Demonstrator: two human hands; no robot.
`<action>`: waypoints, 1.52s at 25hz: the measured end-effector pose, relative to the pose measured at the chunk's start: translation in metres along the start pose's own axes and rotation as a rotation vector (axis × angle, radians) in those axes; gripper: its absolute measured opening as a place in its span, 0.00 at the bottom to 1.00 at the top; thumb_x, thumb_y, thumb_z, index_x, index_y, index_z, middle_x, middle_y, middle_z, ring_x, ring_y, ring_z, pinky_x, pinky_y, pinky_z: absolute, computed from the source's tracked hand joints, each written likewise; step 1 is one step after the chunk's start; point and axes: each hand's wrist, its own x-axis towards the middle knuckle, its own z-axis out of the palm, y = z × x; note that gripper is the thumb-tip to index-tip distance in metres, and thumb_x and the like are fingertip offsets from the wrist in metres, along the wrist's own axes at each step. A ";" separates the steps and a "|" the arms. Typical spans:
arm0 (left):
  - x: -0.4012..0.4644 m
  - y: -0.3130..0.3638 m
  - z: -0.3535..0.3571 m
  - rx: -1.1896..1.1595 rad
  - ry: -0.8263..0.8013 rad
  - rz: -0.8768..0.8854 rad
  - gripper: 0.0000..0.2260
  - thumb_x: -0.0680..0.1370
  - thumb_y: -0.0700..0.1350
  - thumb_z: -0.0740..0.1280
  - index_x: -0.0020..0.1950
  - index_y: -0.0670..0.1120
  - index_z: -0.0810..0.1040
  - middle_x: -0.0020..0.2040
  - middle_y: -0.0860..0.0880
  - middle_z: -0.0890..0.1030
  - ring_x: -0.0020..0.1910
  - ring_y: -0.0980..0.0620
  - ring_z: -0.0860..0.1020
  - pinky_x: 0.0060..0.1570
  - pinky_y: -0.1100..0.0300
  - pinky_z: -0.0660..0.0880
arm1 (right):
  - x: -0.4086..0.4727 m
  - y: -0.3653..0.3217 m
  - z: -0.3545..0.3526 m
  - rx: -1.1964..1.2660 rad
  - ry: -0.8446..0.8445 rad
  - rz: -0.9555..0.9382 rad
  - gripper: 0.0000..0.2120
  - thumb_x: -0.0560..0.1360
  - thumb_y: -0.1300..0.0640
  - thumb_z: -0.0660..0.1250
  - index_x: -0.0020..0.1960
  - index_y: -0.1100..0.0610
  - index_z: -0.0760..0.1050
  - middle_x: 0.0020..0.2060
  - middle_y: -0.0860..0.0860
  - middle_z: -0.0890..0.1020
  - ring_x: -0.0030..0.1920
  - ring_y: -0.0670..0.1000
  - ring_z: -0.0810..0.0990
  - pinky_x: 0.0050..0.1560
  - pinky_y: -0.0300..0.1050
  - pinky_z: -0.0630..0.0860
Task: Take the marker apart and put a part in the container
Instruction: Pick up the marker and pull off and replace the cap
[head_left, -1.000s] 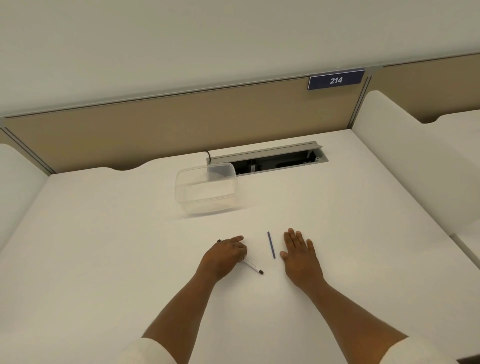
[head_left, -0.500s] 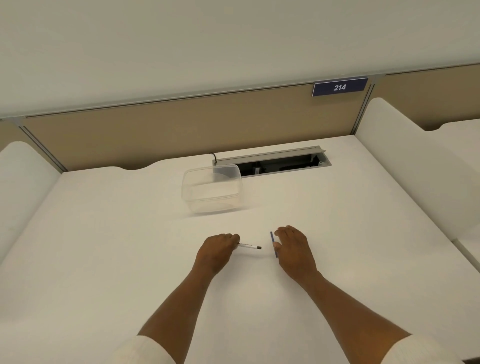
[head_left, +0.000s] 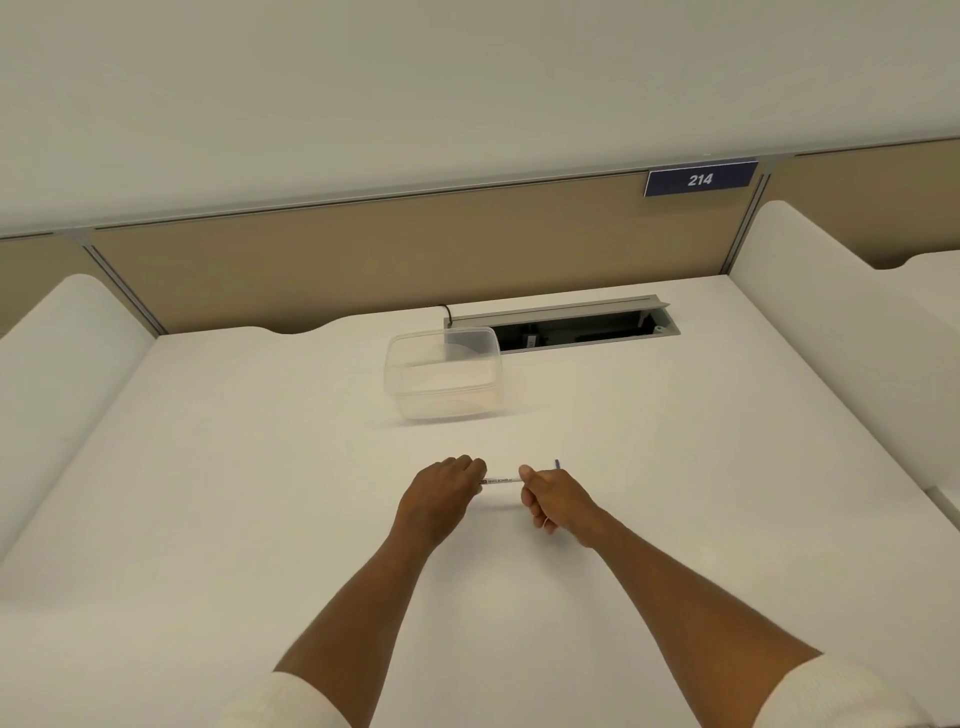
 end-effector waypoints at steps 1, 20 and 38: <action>0.000 0.000 -0.001 0.008 0.006 0.008 0.02 0.81 0.43 0.62 0.52 0.46 0.72 0.44 0.48 0.77 0.41 0.45 0.75 0.35 0.52 0.68 | 0.001 -0.003 0.001 0.011 0.004 0.008 0.25 0.81 0.42 0.56 0.33 0.56 0.72 0.26 0.50 0.73 0.26 0.50 0.75 0.26 0.40 0.69; 0.007 0.001 -0.023 -0.124 0.069 -0.056 0.03 0.78 0.41 0.65 0.49 0.48 0.76 0.42 0.49 0.79 0.42 0.46 0.75 0.36 0.53 0.70 | 0.009 -0.024 -0.006 0.180 0.051 0.042 0.19 0.79 0.49 0.61 0.32 0.53 0.65 0.24 0.47 0.66 0.23 0.49 0.65 0.26 0.40 0.61; 0.003 -0.012 -0.029 -0.112 0.077 -0.072 0.07 0.79 0.39 0.61 0.48 0.50 0.76 0.42 0.52 0.77 0.40 0.48 0.73 0.34 0.57 0.66 | 0.005 -0.028 -0.018 0.087 0.005 -0.076 0.22 0.79 0.42 0.61 0.37 0.58 0.78 0.28 0.51 0.78 0.28 0.50 0.76 0.29 0.41 0.71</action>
